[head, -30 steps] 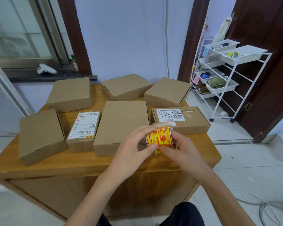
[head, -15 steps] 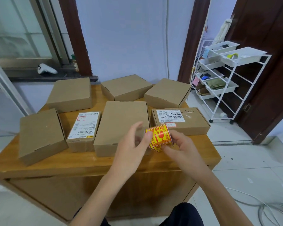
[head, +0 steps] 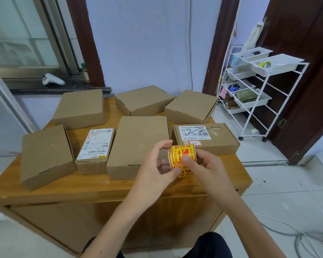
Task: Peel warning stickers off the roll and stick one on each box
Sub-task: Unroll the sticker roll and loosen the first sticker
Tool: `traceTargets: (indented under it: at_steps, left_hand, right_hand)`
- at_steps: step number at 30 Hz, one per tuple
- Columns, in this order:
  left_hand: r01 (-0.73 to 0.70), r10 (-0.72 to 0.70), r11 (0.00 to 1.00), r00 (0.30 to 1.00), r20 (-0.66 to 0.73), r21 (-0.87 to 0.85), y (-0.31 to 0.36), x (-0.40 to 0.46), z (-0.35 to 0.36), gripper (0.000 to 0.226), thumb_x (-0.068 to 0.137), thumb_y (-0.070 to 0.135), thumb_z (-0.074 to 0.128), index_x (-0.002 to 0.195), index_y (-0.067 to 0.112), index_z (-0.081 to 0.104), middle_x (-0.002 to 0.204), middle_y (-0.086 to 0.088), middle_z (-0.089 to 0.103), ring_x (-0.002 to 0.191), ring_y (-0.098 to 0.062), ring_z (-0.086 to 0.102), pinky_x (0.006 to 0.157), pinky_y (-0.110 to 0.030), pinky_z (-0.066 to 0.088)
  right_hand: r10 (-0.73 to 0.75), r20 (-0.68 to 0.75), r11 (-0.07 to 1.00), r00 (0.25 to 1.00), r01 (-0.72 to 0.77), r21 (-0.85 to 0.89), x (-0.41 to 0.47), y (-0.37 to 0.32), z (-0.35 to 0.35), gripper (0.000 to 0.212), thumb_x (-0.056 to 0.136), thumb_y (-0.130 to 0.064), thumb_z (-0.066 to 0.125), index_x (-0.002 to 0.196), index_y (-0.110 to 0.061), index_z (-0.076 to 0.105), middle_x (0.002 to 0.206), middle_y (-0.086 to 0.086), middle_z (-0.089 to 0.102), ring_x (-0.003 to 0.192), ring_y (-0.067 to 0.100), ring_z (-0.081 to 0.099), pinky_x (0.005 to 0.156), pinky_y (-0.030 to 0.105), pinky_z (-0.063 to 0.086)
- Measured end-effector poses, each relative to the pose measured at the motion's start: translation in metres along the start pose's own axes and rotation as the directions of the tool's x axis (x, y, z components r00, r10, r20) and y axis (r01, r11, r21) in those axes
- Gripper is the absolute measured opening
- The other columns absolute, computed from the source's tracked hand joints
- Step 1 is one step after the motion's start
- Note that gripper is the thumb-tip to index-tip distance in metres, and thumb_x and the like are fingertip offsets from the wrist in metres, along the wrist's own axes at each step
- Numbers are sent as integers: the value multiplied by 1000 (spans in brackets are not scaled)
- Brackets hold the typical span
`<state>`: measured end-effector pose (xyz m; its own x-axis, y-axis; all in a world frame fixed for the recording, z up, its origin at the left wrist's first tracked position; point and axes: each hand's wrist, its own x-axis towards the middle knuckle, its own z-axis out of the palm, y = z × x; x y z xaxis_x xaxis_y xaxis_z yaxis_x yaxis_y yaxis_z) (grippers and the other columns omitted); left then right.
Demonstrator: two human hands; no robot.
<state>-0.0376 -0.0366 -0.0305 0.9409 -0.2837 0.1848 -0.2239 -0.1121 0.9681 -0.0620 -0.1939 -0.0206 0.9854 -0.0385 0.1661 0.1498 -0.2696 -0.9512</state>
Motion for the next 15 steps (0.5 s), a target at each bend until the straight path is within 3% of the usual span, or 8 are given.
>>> traceTargets:
  at_steps: [3, 5, 8, 11, 15]
  left_hand:
    - [-49, 49, 999, 999, 14, 15, 0, 1, 0, 69, 79, 13, 76, 126, 49, 41, 124, 15, 52, 101, -10, 65, 79, -23, 56]
    - [-47, 47, 999, 998, 35, 3, 0, 1, -2, 71, 79, 15, 76, 130, 47, 38, 125, 17, 49, 100, -8, 64, 77, -24, 57]
    - [-42, 41, 999, 997, 65, 15, -2, 0, -2, 75, 78, 19, 77, 131, 49, 33, 127, 23, 47, 101, -6, 63, 81, -23, 56]
    - [-22, 19, 998, 999, 46, 64, -6, -1, 1, 60, 76, 32, 77, 118, 51, 39, 120, 21, 52, 104, -3, 60, 84, -19, 53]
    - [-24, 17, 987, 999, 50, 157, -6, 3, 2, 40, 80, 41, 71, 112, 49, 48, 116, 14, 58, 104, 0, 58, 79, -11, 51]
  right_hand:
    - [-11, 21, 996, 1000, 13, -83, -1, 4, -2, 22, 91, -33, 56, 108, -29, 69, 98, -2, 72, 99, 21, 61, 84, 41, 55]
    - [-9, 26, 999, 1000, 10, -37, -2, 2, -3, 20, 91, -29, 56, 106, -26, 70, 96, 0, 73, 94, 20, 66, 81, 38, 58]
    - [41, -49, 994, 998, -36, 106, -1, -2, -4, 21, 91, -27, 56, 104, -19, 71, 92, 1, 76, 86, 14, 72, 74, 30, 60]
    - [191, -156, 932, 969, -129, 340, 2, -6, -4, 23, 91, -30, 57, 100, -16, 73, 91, 6, 77, 85, 17, 73, 76, 30, 55]
    - [328, -63, 798, 943, -241, 553, 9, -11, -9, 32, 91, -36, 55, 107, -12, 70, 103, 12, 74, 96, 22, 71, 90, 38, 50]
